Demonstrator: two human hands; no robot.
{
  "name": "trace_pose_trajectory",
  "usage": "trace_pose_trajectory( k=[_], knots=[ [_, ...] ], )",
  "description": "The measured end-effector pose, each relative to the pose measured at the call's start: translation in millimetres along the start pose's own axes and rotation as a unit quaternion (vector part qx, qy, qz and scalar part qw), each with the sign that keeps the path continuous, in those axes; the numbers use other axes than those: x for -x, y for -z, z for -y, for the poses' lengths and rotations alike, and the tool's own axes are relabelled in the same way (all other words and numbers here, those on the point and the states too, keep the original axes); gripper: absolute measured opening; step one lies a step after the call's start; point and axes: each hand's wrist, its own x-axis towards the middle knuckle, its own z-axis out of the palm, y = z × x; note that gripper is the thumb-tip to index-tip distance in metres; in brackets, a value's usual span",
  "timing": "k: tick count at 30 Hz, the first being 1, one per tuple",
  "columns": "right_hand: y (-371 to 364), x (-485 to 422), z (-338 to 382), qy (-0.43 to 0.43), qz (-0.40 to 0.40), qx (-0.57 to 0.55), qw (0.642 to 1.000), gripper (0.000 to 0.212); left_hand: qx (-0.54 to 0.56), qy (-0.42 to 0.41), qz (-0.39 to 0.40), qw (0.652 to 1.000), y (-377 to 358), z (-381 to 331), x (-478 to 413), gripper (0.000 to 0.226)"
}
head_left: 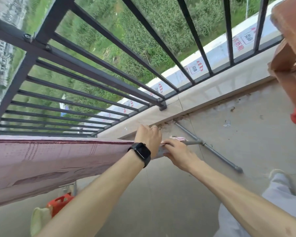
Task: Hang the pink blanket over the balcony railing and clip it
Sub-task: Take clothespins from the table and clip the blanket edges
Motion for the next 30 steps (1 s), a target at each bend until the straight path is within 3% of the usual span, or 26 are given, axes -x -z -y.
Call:
trace_pose_trajectory(
  k=[6,10,14,18,23,30],
  knots=[
    [16,25,22,0.004,0.025,-0.006,1.000,0.031,0.016,-0.058,-0.025,0.998,4,-8,30,0.027],
    [14,44,21,0.011,0.063,0.027,0.998,0.030,0.069,-0.062,-0.023,0.995,2,-7,49,0.036],
    [12,45,37,-0.038,0.071,-0.005,0.997,0.036,0.106,-0.029,-0.022,0.994,-3,-14,61,0.028],
    [8,56,44,-0.033,0.043,0.004,0.999,0.026,0.120,0.032,0.022,0.992,-11,-36,58,0.026],
    [2,81,49,-0.017,0.029,0.010,0.999,0.035,0.106,-0.001,0.006,0.994,-19,-55,59,0.023],
    [25,130,31,-0.121,-0.078,0.005,0.990,0.028,0.158,-0.001,-0.037,0.987,-41,-61,77,0.020]
  ],
)
